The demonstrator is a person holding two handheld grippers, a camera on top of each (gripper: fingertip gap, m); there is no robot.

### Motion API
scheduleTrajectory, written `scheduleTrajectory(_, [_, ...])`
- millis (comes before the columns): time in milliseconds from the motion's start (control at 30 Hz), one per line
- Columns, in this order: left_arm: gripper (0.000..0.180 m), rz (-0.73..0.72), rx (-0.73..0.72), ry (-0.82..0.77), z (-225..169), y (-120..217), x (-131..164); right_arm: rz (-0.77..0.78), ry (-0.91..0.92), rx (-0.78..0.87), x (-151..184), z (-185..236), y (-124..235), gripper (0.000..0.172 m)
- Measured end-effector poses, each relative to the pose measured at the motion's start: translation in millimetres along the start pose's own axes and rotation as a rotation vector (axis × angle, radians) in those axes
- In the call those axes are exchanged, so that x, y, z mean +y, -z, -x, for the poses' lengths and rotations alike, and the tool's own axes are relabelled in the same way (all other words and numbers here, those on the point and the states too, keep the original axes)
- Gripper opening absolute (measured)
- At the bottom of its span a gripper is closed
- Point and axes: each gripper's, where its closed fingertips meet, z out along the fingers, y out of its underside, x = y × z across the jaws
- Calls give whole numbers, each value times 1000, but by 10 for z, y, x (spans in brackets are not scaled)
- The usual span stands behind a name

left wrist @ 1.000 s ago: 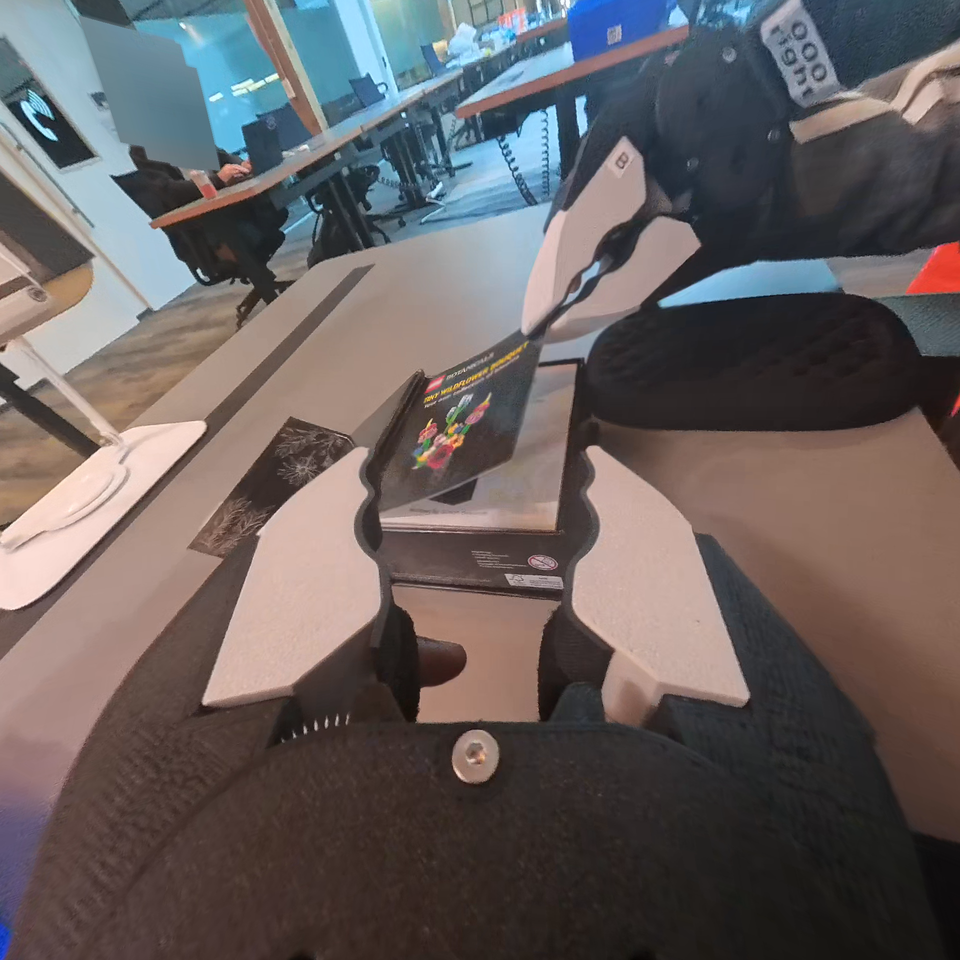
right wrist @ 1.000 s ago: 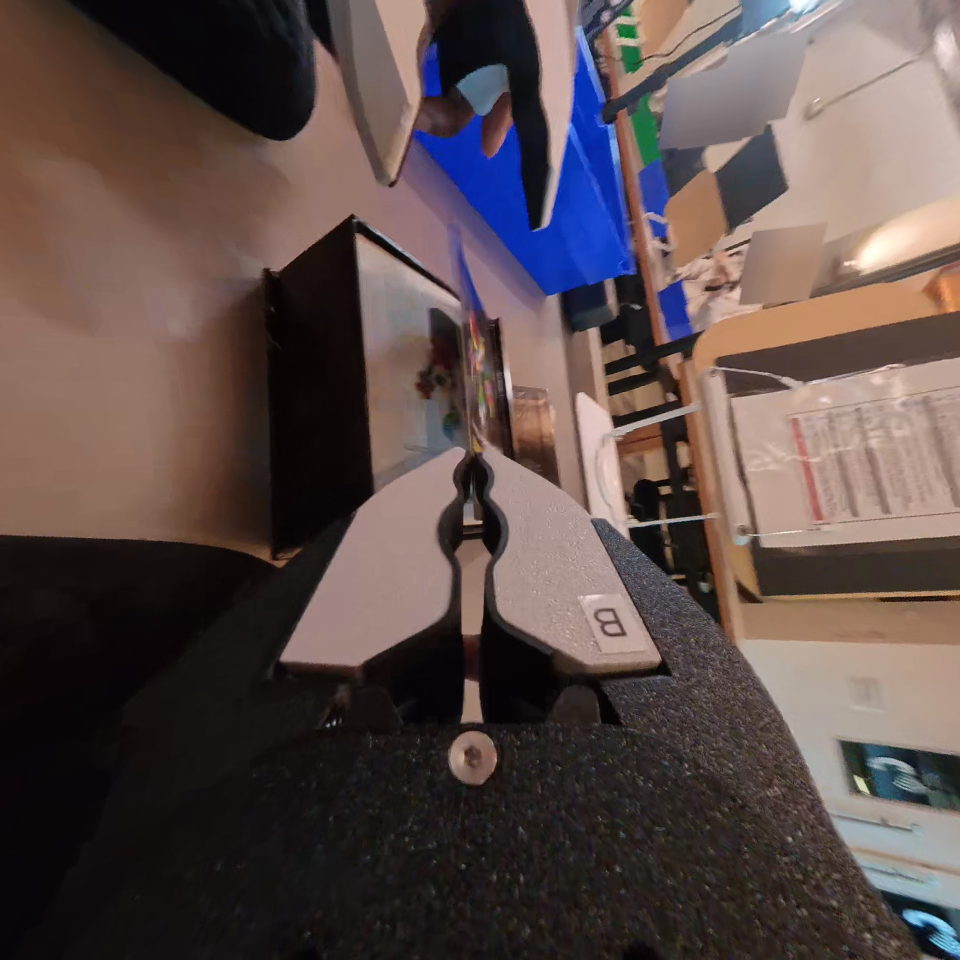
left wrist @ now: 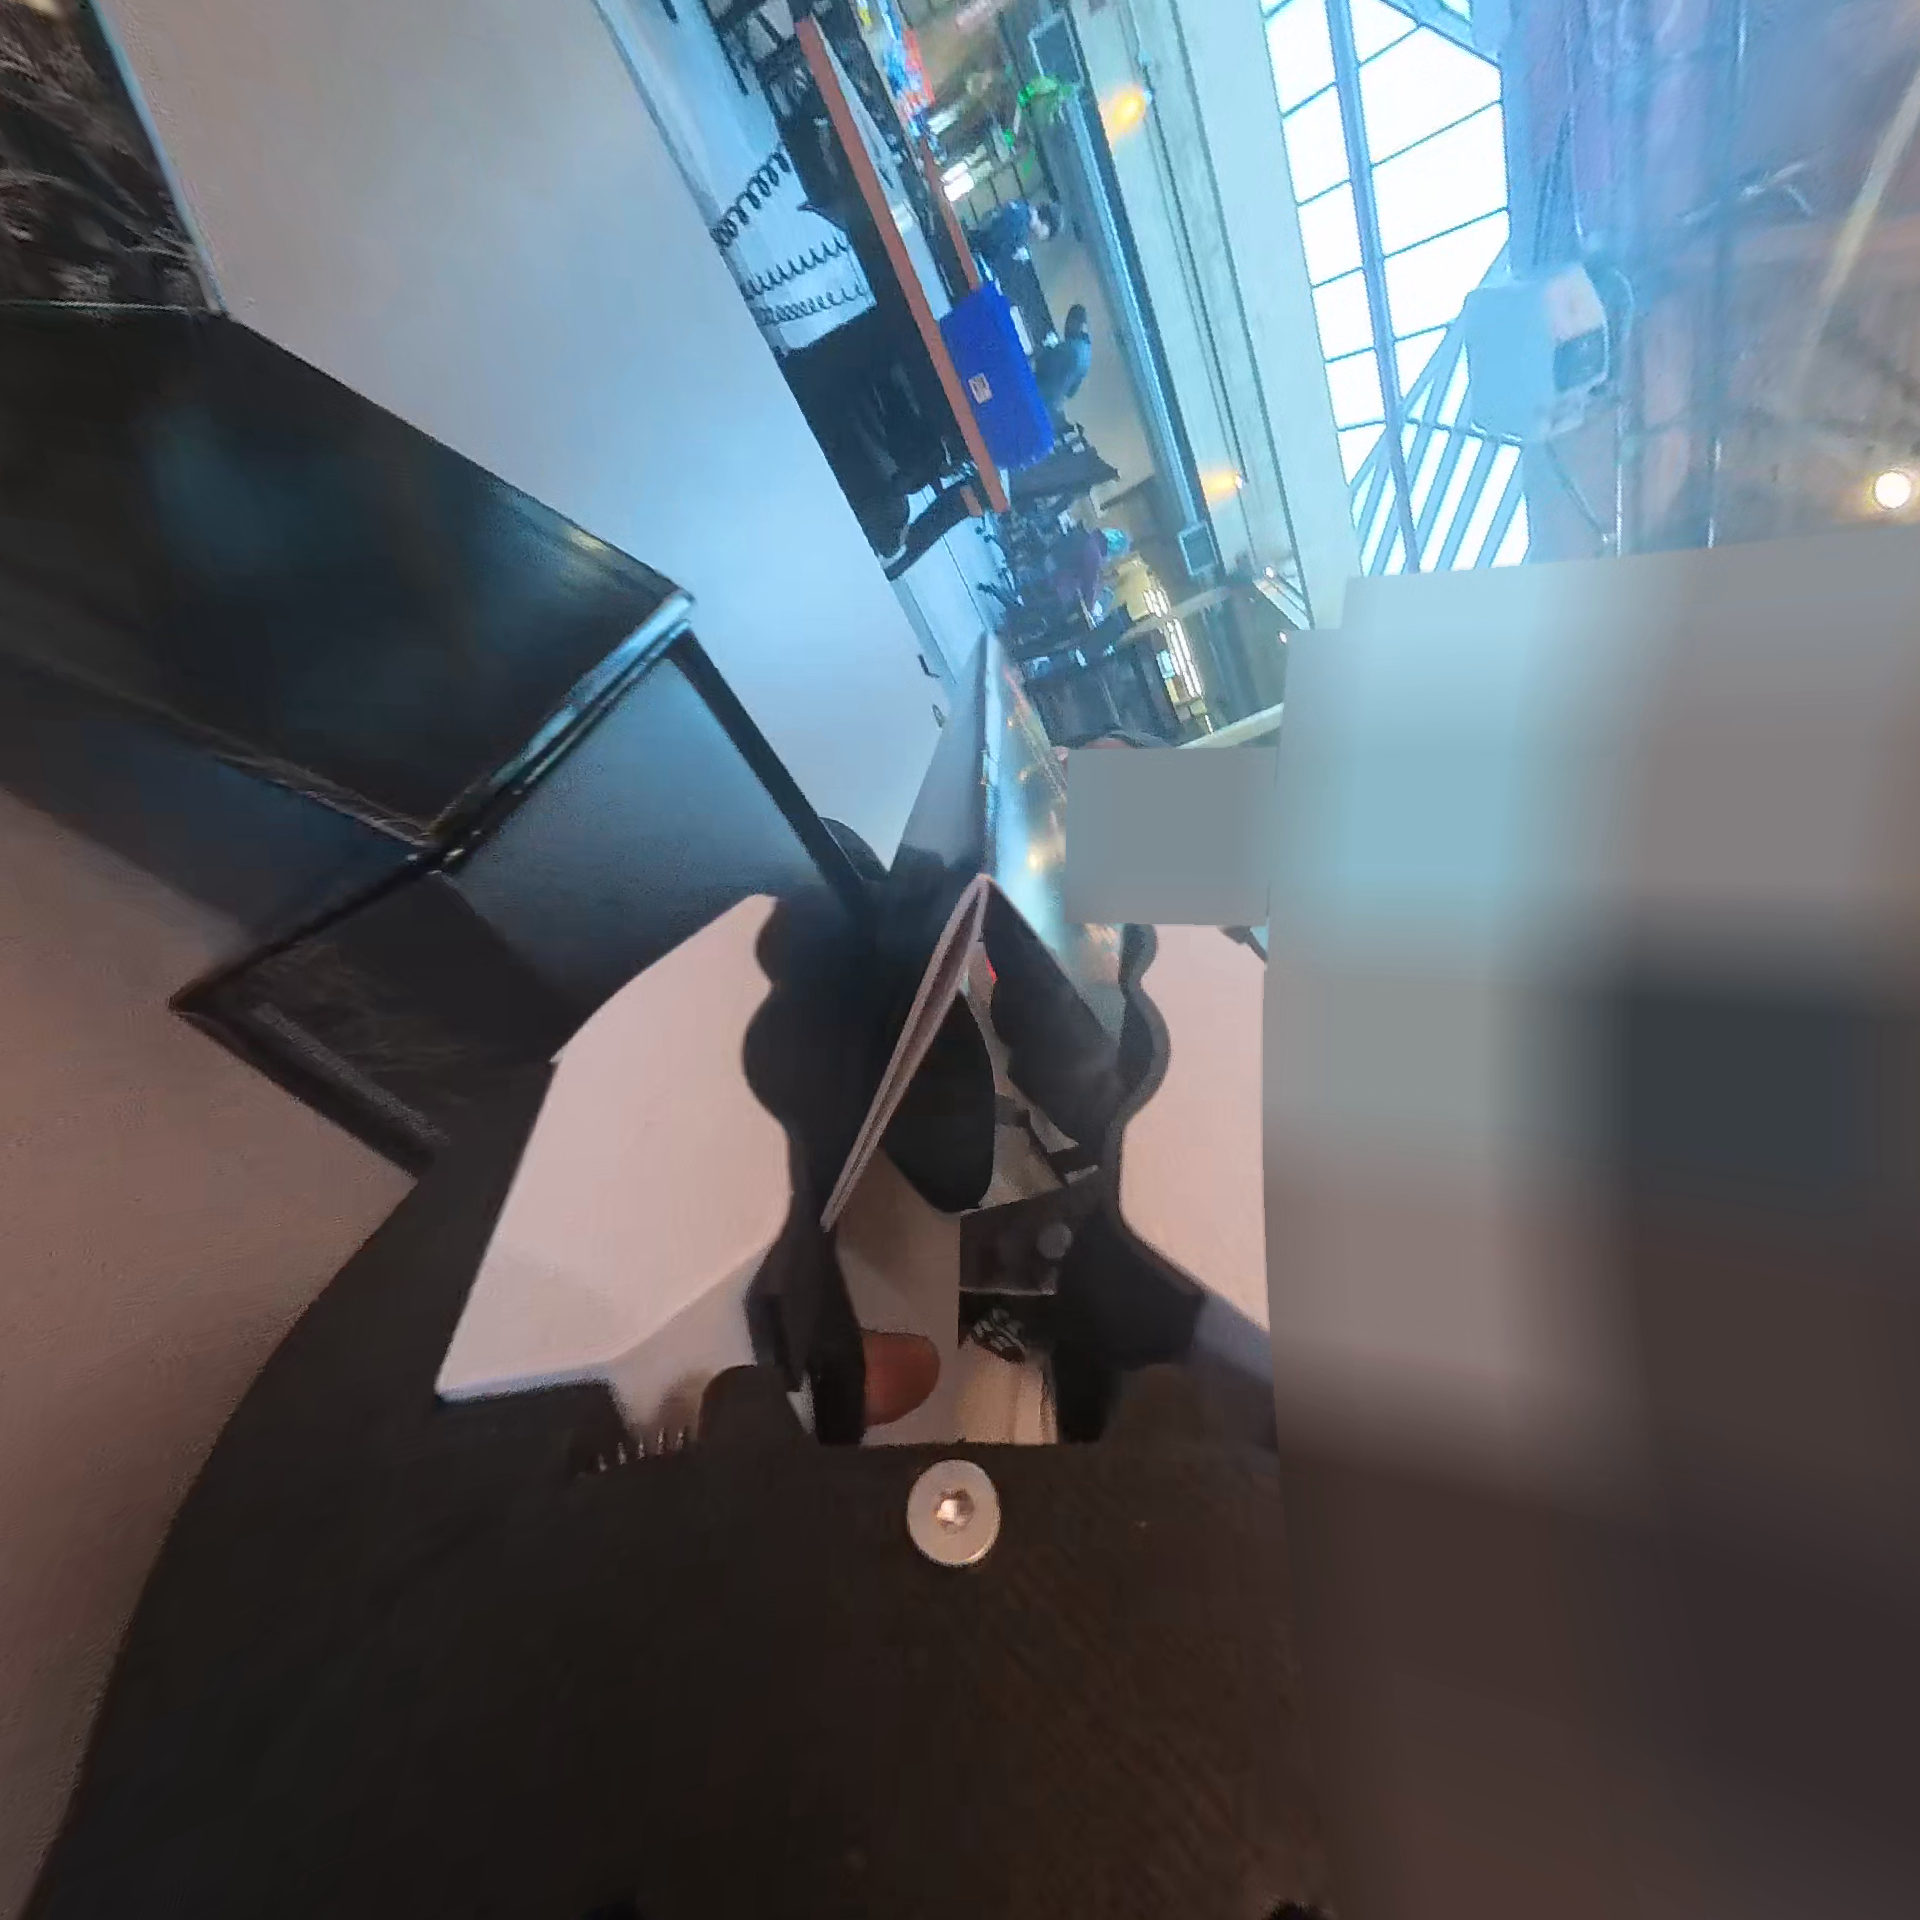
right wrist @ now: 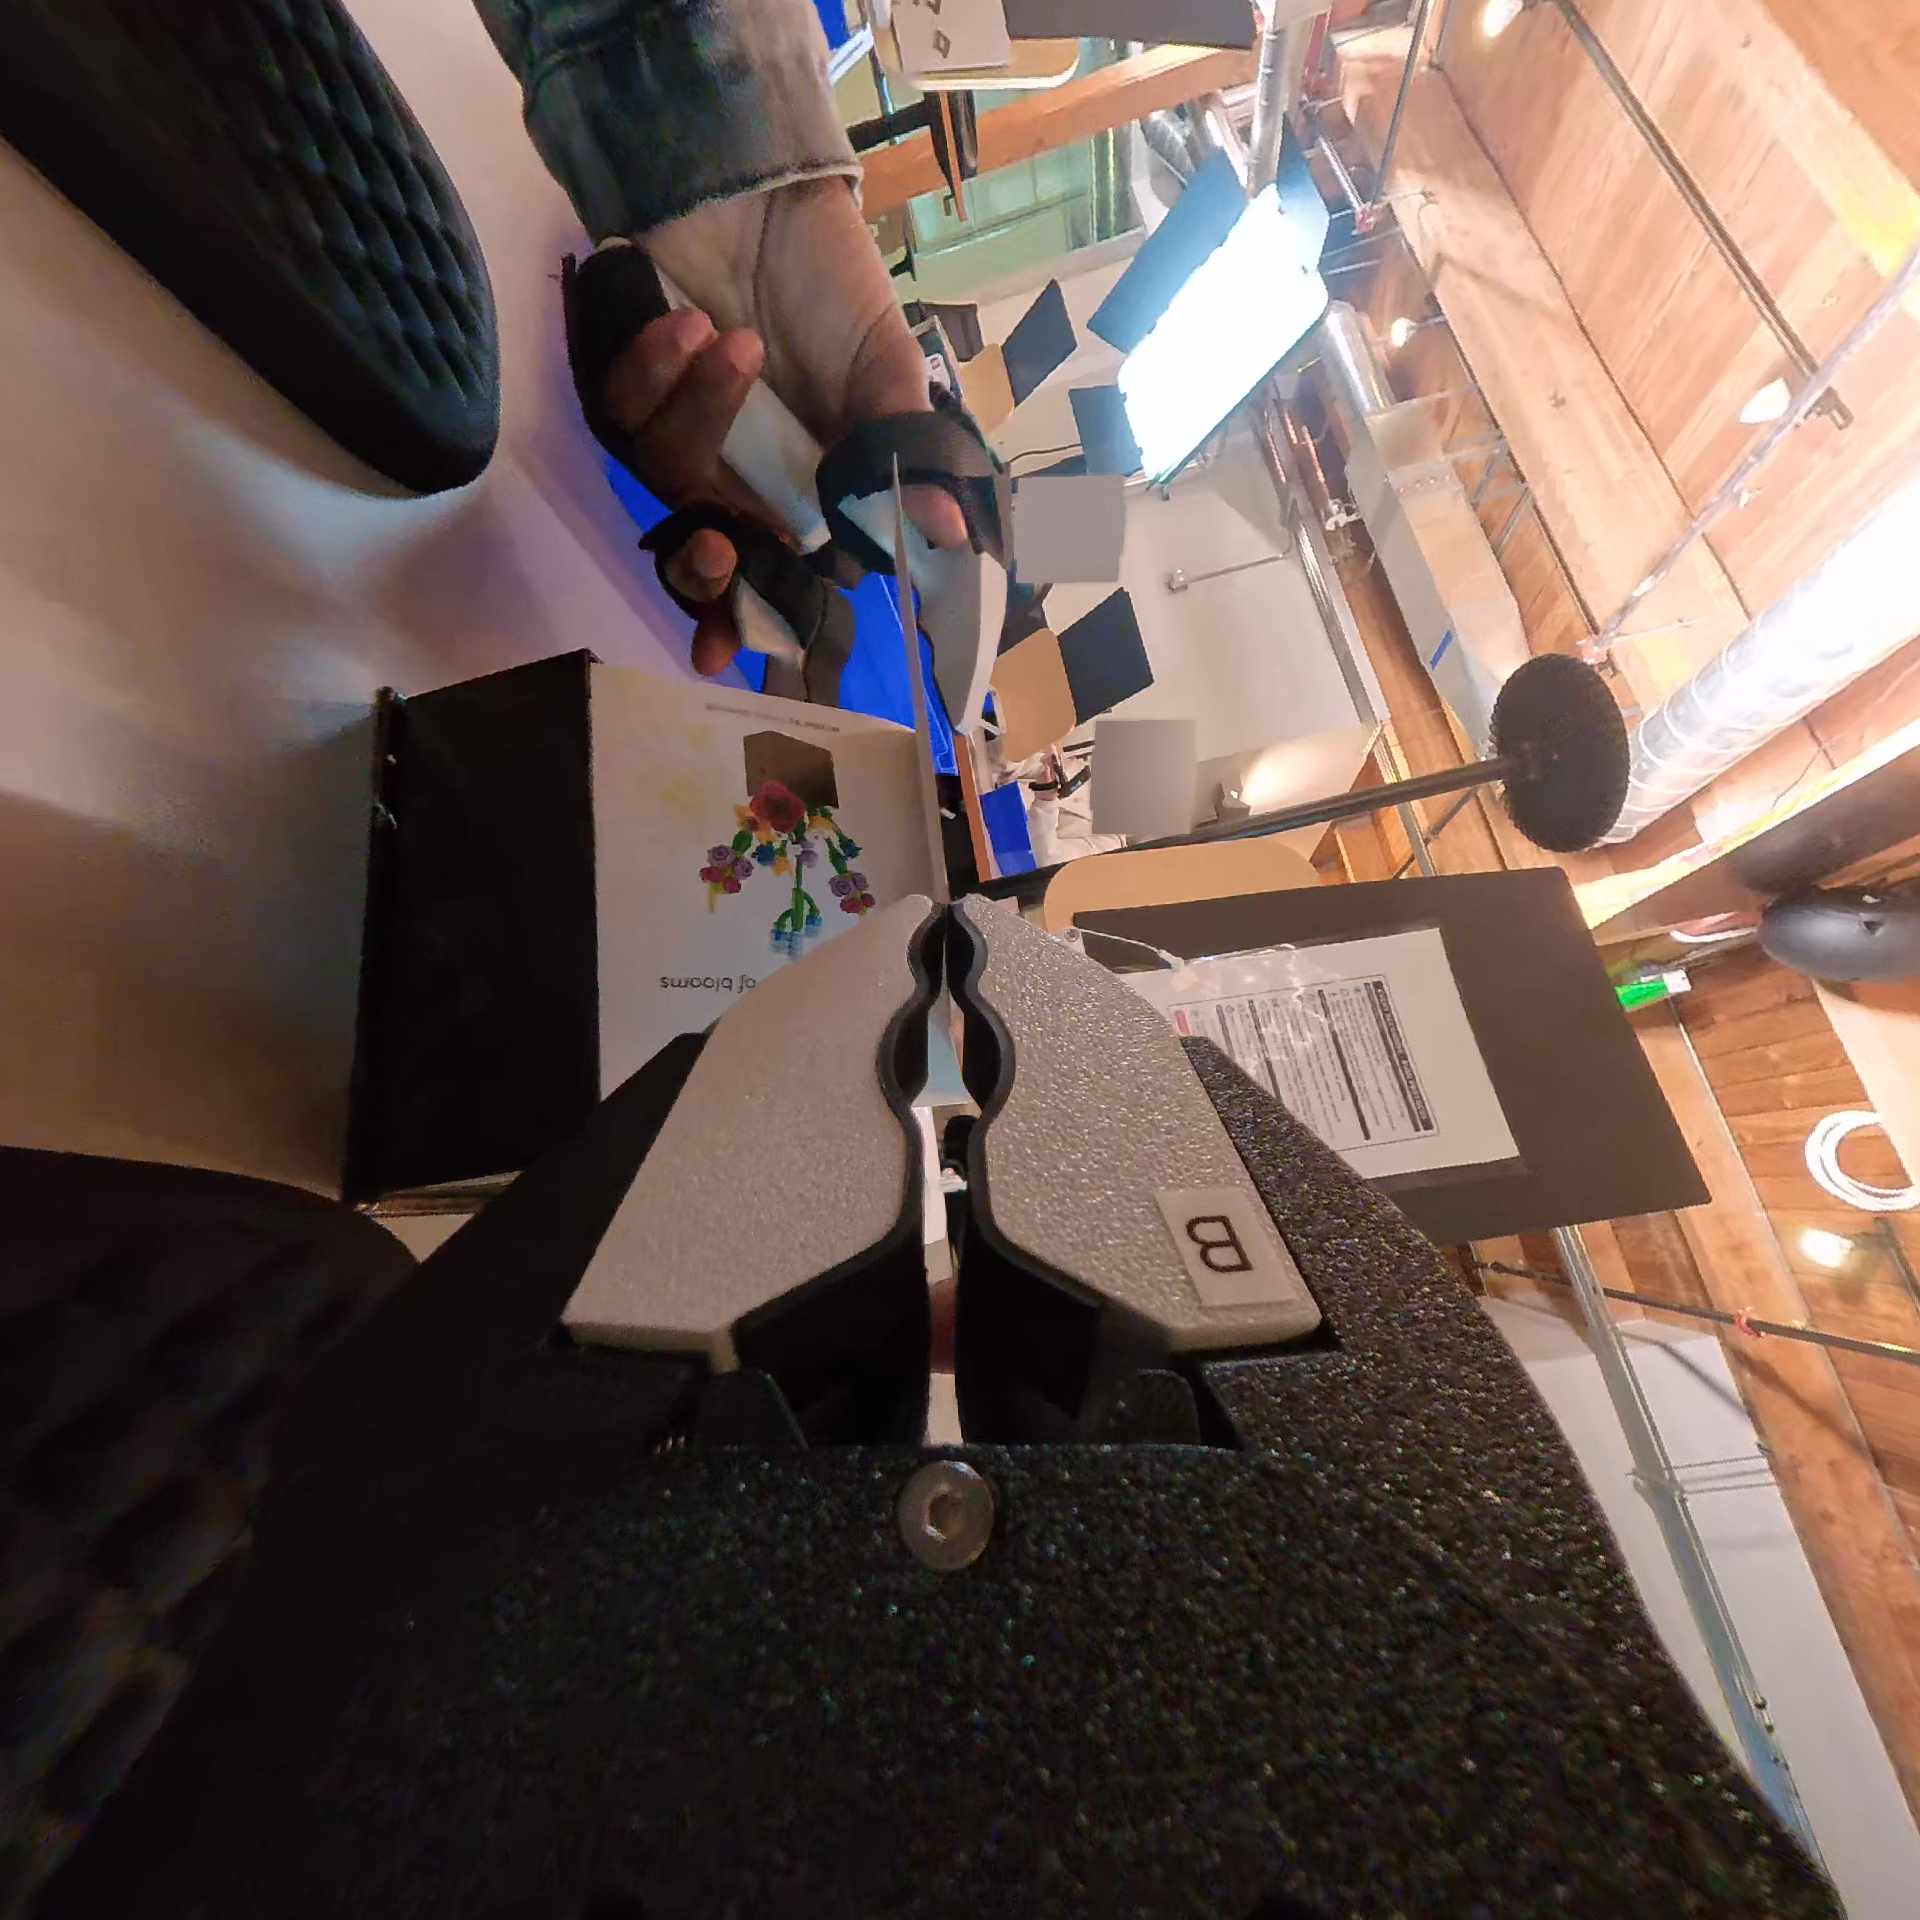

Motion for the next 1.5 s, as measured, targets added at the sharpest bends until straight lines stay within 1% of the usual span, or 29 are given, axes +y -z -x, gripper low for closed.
scheduleTrajectory(67, [44,10,-7,-27,-6,-28,21,-5,-5,1,-5,10,2,0])
scheduleTrajectory(133, [23,4,21,-39,-51,-35,26,0,-6,-6,3,28,-7,0])
scheduleTrajectory(200, [11,-8,10,-73,-47,-44,33,7,-4,-21,19,73,-12,2])
scheduleTrajectory(300, [4,-57,53,-96,-118,3,-22,19,-2,-36,59,119,-15,17])
scheduleTrajectory(367, [3,-110,29,-137,-110,53,-95,15,-22,-43,90,121,25,36])
scheduleTrajectory(433, [3,-167,39,-172,-148,127,-173,-12,-149,-48,153,65,94,49])
scheduleTrajectory(467, [3,-205,57,-171,-188,162,-223,-23,-303,-67,234,28,120,57])
scheduleTrajectory(500, [3,-255,78,-183,-246,199,-282,-38,-525,-94,340,-13,130,67])
scheduleTrajectory(533, [3,-309,101,-203,-316,236,-340,-58,-810,-119,459,-77,123,77])
scheduleTrajectory(567, [3,-377,127,-214,-393,287,-402,-94,-1158,-128,576,-178,96,93])
scheduleTrajectory(600, [3,-463,160,-223,-486,342,-480,-167,-1548,-133,669,-298,60,101])
scheduleTrajectory(633, [3,-561,199,-232,-594,407,-554,-318,-1900,-157,695,-436,39,100])
scheduleTrajectory(667, [3,-657,234,-241,-699,462,-609,-512,-2158,-175,692,-577,40,96])
scheduleTrajectory(700, [3,-752,252,-258,-791,504,-646,-603,-2324,-169,705,-616,-9,92])
scheduleTrajectory(733, [3,-835,264,-278,-874,533,-662,-621,-2382,-172,657,-598,-97,92])
scheduleTrajectory(800, [3,-986,296,-309,-1029,575,-659,-618,-2317,-189,424,-594,-281,89])
scheduleTrajectory(933, [3,-1148,327,-348,-1202,538,-553,-729,-2269,-183,68,-862,-525,76])
scheduleTrajectory(1000, [3,-1195,353,-341,-1227,531,-514,-743,-2249,-171,-16,-943,-614,68])
scheduleTrajectory(1100, [3,-1200,329,-374,-1208,488,-493,-741,-2191,-158,-105,-984,-689,53])
scheduleTrajectory(1133, [3,-1192,319,-380,-1199,474,-491,-725,-2169,-153,-135,-990,-706,46])
scheduleTrajectory(1167, [3,-1184,307,-387,-1188,453,-488,-703,-2146,-141,-145,-985,-722,33])
scheduleTrajectory(1200, [3,-1175,296,-398,-1180,432,-475,-680,-2116,-124,-145,-982,-731,15])
scheduleTrajectory(1233, [3,-1164,281,-407,-1169,414,-466,-660,-2081,-102,-136,-985,-728,2])
scheduleTrajectory(1300, [5,-1086,254,-448,-1164,374,-430,-625,-1994,-117,-141,-991,-687,2])
scheduleTrajectory(1333, [13,-998,225,-469,-1134,332,-407,-604,-1956,-146,-135,-986,-651,2])
scheduleTrajectory(1367, [33,-893,204,-491,-1103,303,-369,-576,-1927,-189,-117,-967,-607,1])
scheduleTrajectory(1400, [42,-779,186,-505,-1061,287,-316,-537,-1907,-257,-99,-921,-563,1])
scheduleTrajectory(1467, [42,-535,182,-504,-998,259,-152,-440,-1895,-399,-46,-783,-466,2])
scheduleTrajectory(1500, [42,-455,184,-500,-989,253,-85,-403,-1886,-459,-32,-719,-413,2])
